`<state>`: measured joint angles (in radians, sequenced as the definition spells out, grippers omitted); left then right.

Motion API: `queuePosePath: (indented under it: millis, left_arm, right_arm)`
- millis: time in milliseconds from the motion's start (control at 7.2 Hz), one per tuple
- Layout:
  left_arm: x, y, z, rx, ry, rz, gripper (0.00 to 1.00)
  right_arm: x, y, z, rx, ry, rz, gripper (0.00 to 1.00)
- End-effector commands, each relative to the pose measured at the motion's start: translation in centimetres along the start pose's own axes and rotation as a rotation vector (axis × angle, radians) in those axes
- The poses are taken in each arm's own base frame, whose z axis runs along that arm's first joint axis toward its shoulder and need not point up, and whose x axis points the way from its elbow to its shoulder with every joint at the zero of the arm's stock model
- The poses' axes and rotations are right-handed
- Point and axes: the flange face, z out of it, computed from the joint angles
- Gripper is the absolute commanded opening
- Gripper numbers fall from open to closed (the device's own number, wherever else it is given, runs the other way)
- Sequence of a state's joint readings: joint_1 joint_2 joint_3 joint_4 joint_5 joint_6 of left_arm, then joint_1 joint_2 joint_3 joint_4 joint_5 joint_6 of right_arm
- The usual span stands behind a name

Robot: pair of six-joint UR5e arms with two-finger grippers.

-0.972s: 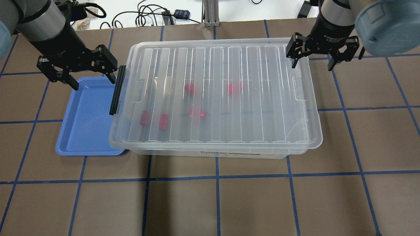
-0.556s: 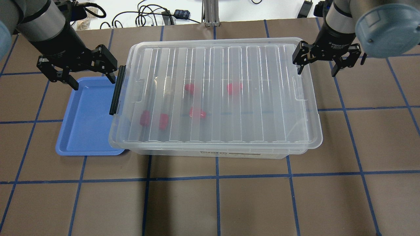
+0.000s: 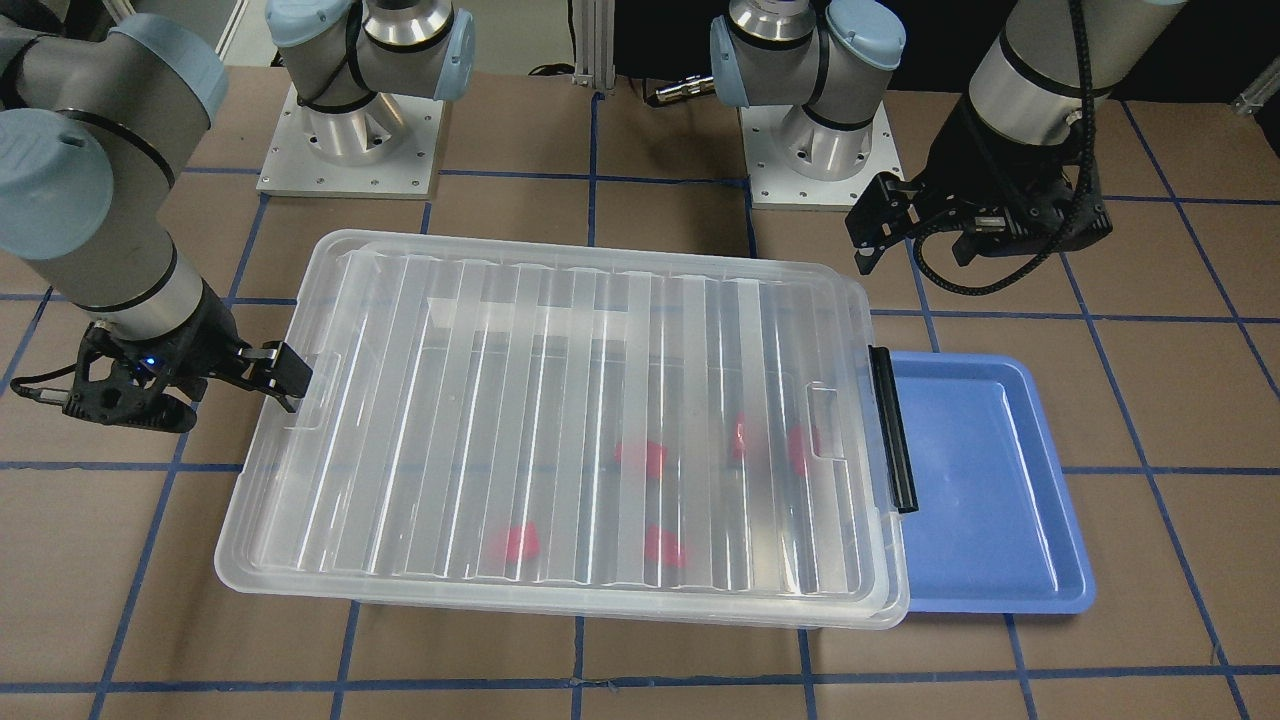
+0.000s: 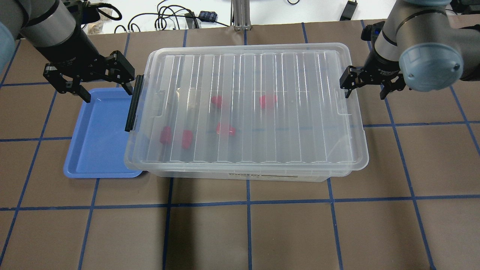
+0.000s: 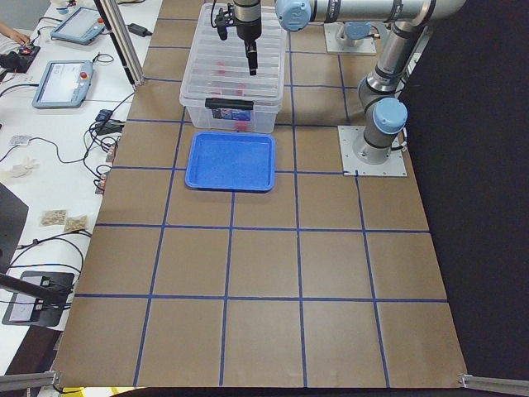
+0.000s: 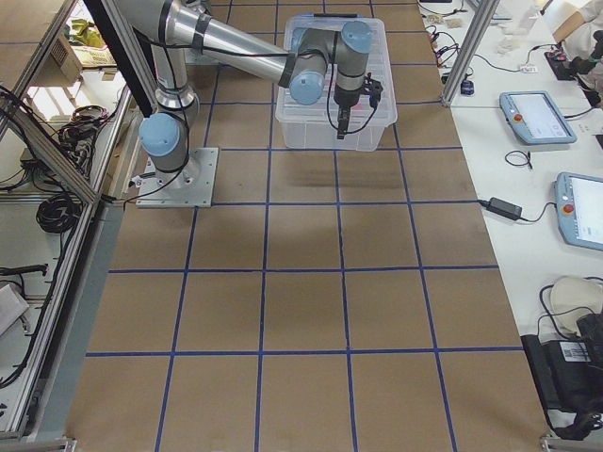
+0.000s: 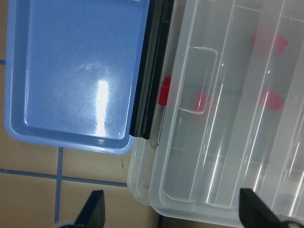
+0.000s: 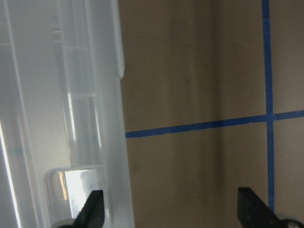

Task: Place red block in blue tray from box

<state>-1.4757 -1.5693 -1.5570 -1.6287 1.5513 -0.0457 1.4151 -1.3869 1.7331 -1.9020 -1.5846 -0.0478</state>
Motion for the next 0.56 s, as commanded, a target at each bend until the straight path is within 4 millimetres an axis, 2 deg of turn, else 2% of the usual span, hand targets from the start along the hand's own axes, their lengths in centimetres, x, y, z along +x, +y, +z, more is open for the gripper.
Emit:
queuePosePath:
  millis: [0, 417]
  left_arm:
    - [0.0, -0.1, 0.1, 0.0, 0.0, 0.001, 1.0]
    - [0.0, -0.4, 0.4, -0.003, 0.002, 0.001, 1.0]
  right_arm:
    - [3.1, -0.5, 0.1, 0.001, -0.008, -0.023, 1.0]
    - [7.6, -1.2, 0.0, 0.019, -0.006, -0.071, 1.0]
